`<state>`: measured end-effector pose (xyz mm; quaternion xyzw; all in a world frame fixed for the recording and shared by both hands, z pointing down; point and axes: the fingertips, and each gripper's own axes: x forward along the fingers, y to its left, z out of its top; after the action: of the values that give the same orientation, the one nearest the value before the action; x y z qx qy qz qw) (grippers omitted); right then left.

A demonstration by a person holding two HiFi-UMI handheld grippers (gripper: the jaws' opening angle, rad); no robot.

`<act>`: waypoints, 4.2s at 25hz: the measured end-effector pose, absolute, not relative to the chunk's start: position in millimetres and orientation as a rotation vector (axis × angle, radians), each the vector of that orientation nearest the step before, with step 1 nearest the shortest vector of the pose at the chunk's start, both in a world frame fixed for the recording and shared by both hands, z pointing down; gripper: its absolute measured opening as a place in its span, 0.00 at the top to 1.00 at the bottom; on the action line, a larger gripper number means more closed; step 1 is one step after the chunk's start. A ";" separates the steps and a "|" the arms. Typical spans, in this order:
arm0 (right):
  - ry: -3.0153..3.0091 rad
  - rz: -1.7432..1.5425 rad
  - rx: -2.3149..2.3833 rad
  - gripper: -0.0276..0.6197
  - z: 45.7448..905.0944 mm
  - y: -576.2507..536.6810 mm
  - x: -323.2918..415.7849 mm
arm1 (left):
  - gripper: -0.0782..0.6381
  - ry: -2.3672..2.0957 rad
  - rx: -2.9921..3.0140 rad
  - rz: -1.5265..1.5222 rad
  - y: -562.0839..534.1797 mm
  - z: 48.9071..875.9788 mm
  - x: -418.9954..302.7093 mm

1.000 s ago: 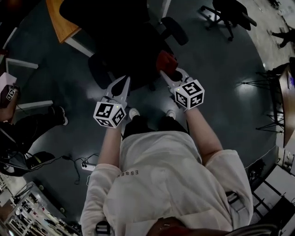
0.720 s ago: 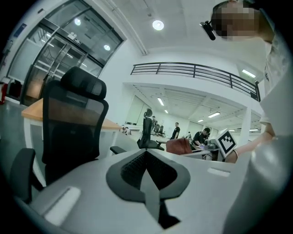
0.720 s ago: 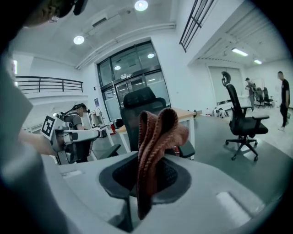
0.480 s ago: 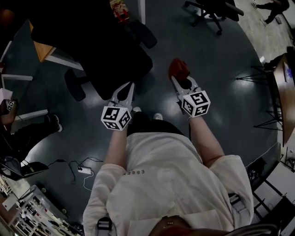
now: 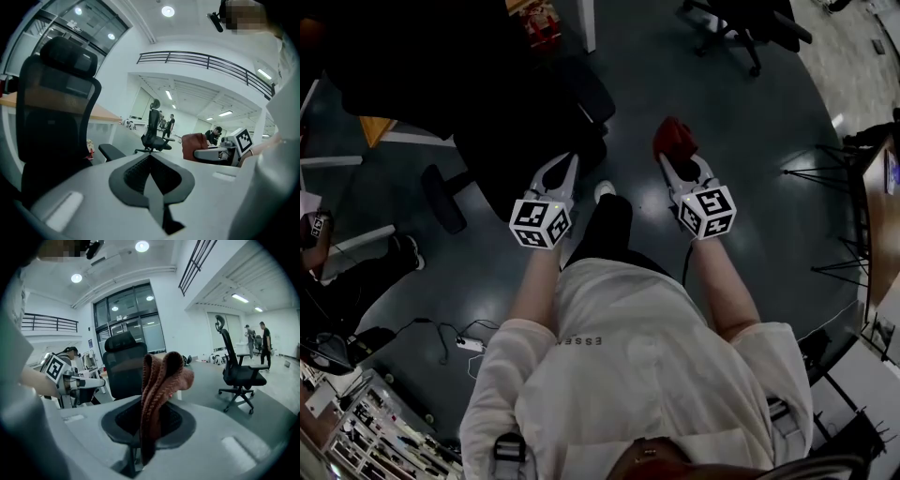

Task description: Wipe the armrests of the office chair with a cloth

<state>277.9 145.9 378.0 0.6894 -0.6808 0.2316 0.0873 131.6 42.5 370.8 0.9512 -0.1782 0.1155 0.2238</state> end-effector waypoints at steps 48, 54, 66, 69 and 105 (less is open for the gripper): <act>-2.294 0.292 0.699 0.87 518.1 -204.8 233.0 | 0.87 -1.009 2.041 0.330 -51.6 545.4 207.1; -2.316 0.326 0.697 0.87 518.1 -171.6 220.9 | 0.87 -0.975 2.034 0.283 -47.2 546.5 205.9; -2.314 0.394 0.762 0.87 514.2 -75.5 216.0 | 0.87 -0.860 2.129 0.323 -23.5 543.6 207.8; -2.310 0.439 0.811 0.87 512.0 -51.9 217.1 | 0.87 -0.846 2.136 0.352 -19.9 543.5 208.6; -2.394 0.826 1.162 0.88 537.7 -222.3 312.0 | 0.87 -0.987 2.068 0.252 -53.0 535.6 211.6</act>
<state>312.0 -222.3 537.7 0.4106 -0.8456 0.2917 0.1769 211.6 -53.0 535.6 0.8198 -0.3911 0.1000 0.4061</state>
